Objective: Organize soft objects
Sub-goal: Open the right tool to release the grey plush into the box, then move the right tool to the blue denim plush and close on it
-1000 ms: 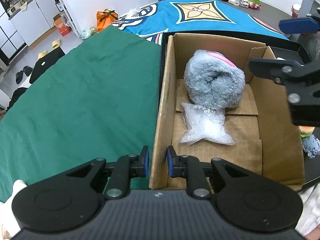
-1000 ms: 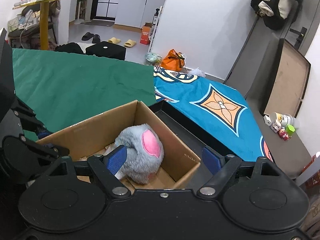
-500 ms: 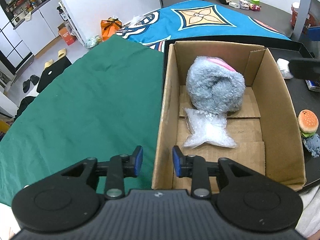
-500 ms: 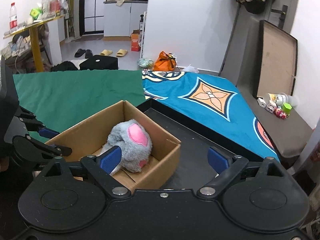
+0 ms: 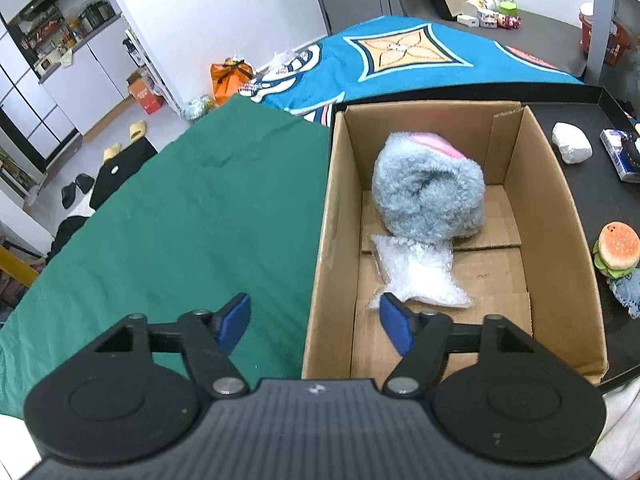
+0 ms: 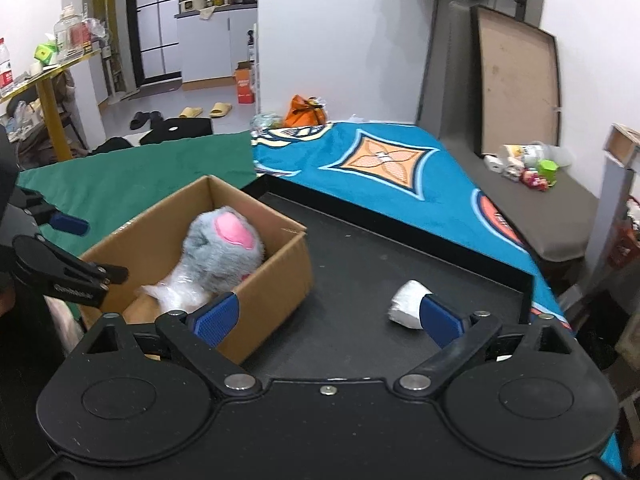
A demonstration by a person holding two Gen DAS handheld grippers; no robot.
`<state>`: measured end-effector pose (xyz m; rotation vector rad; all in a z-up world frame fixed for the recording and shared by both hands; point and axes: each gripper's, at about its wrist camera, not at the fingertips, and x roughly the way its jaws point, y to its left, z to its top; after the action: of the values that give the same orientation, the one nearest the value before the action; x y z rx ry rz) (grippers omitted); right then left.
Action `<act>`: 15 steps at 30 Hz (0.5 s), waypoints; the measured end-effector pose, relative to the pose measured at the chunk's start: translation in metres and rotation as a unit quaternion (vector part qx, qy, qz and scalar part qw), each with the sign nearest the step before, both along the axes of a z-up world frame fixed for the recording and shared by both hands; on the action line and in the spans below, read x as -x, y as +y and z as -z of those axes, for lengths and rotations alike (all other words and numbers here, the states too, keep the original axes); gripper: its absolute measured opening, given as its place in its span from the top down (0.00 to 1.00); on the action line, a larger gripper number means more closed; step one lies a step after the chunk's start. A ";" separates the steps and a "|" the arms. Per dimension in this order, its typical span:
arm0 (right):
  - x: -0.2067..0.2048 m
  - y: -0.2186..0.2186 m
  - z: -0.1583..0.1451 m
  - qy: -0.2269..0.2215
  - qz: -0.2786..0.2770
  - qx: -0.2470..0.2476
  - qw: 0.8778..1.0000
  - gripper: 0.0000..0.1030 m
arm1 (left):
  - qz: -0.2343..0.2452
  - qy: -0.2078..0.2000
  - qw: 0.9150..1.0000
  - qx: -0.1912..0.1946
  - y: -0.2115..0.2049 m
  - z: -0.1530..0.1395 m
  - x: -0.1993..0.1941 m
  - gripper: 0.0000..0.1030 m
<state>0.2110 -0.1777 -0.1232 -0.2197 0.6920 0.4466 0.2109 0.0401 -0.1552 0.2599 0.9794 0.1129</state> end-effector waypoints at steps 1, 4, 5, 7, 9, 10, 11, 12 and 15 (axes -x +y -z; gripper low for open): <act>0.001 -0.003 0.001 0.004 0.002 0.001 1.000 0.05 | 0.000 -0.003 1.000 -0.002 -0.001 -0.001 0.000 0.25; 0.001 -0.014 0.006 0.023 0.008 -0.010 1.000 0.05 | 0.001 -0.007 1.000 -0.007 -0.004 -0.002 0.000 0.22; 0.002 -0.018 0.007 0.025 0.010 -0.012 1.000 0.05 | 0.004 -0.007 1.000 -0.009 -0.006 -0.002 0.000 0.21; 0.004 -0.025 0.011 0.028 0.015 -0.013 0.999 0.05 | 0.008 -0.010 1.000 -0.015 -0.008 -0.002 0.001 0.18; 0.004 -0.034 0.015 0.036 0.025 -0.018 0.999 0.05 | 0.010 -0.010 1.000 -0.020 -0.011 -0.002 0.001 0.17; 0.004 -0.038 0.017 0.042 0.029 -0.021 0.998 0.05 | 0.011 -0.010 1.000 -0.022 -0.011 -0.002 0.001 0.17; 0.004 -0.043 0.019 0.049 0.032 -0.029 0.998 0.05 | 0.011 -0.009 1.000 -0.023 -0.012 -0.002 0.000 0.16; 0.003 -0.048 0.021 0.057 0.035 -0.037 0.997 0.05 | 0.012 -0.008 1.000 -0.025 -0.013 -0.002 0.000 0.16; 0.003 -0.061 0.028 0.067 0.039 -0.058 0.995 0.03 | 0.017 -0.002 0.999 -0.029 -0.016 0.000 -0.002 0.13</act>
<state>0.2082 -0.2387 -0.1512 -0.0538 0.8013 0.4283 0.2128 0.0239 -0.1552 0.3290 0.9688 0.1113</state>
